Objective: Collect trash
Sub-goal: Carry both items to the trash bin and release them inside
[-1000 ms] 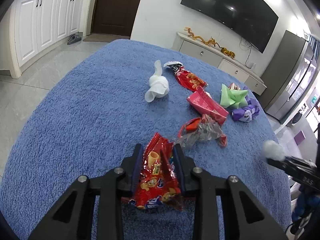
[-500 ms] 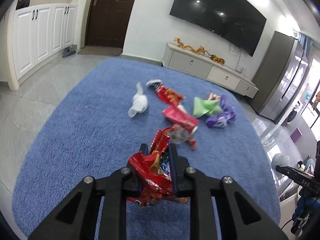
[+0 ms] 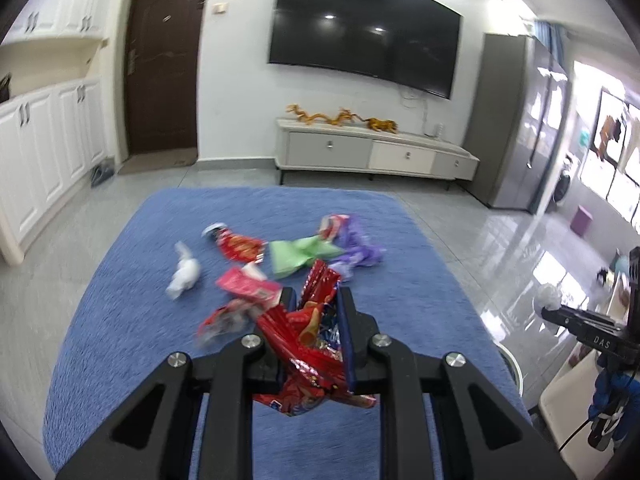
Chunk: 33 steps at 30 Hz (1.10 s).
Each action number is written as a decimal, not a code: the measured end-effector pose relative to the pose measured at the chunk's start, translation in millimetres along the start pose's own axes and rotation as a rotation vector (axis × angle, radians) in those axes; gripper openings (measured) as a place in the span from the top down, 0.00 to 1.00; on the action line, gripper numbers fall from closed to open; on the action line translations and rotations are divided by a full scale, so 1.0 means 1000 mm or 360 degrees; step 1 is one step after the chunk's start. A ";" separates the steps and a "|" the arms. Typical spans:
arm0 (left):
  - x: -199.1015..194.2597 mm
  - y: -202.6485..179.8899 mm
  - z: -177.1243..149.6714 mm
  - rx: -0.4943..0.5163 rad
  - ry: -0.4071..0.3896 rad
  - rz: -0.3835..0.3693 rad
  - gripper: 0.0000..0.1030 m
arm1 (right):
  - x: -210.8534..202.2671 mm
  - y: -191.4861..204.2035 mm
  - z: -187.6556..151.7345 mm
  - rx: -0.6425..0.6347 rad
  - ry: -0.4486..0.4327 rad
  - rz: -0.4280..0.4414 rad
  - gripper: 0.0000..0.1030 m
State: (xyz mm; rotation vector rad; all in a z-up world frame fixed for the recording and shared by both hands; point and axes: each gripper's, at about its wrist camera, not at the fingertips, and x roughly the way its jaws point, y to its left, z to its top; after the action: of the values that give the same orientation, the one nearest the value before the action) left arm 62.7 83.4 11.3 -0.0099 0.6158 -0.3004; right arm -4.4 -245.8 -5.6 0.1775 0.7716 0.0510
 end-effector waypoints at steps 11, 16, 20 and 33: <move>0.027 -0.120 0.011 0.0319 0.0065 -0.0104 0.81 | -0.015 -0.090 -0.030 0.0187 -0.0030 -0.0147 0.77; 0.044 -0.173 0.010 0.0451 0.0109 -0.0172 0.81 | -0.005 -0.131 -0.046 0.0331 -0.0019 -0.0154 0.77; 0.059 -0.210 0.006 0.0543 0.0154 -0.0233 0.81 | 0.003 -0.152 -0.058 0.0401 0.0002 -0.0168 0.77; 0.101 -0.288 -0.015 0.0715 0.0289 -0.0384 0.81 | 0.028 -0.202 -0.095 0.0592 0.0132 -0.0163 0.77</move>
State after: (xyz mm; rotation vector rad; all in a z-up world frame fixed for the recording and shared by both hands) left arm 52.8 -219.5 -30.0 0.3805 0.7169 -0.6742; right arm -54.4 -428.1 -127.3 0.4910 0.8678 -0.1845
